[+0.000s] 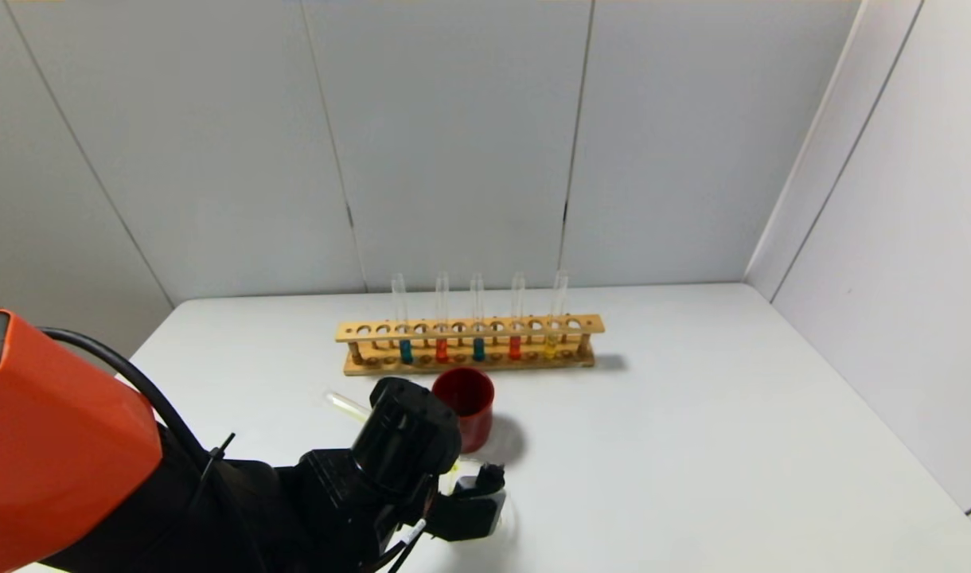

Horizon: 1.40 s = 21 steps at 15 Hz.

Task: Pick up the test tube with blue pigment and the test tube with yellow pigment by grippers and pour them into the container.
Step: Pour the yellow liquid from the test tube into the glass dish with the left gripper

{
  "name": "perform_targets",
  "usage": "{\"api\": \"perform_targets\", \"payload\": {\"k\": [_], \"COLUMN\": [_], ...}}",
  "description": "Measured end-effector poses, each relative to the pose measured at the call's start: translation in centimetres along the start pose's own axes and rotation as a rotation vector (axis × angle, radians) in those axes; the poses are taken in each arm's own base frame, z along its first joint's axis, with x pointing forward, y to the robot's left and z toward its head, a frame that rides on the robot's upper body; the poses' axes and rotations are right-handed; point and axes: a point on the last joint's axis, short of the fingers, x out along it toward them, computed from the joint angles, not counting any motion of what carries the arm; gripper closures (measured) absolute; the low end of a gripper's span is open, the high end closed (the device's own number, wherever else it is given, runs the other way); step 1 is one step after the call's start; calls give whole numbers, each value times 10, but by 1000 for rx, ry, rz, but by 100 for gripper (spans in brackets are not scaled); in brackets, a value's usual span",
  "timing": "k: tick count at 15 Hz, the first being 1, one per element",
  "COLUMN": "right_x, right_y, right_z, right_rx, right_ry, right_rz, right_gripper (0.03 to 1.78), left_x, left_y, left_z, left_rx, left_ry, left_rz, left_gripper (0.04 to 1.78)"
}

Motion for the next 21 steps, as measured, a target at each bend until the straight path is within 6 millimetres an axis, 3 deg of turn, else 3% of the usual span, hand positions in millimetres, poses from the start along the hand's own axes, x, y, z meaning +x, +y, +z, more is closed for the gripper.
{"api": "perform_targets", "payload": {"k": [21], "right_x": [0], "right_y": [0], "right_z": [0], "right_rx": [0], "right_ry": [0], "right_rz": [0], "right_gripper": [7], "left_x": [4], "left_y": [8], "left_z": [0], "left_rx": [130], "left_ry": [15], "left_rz": [18], "left_gripper": [149]}}
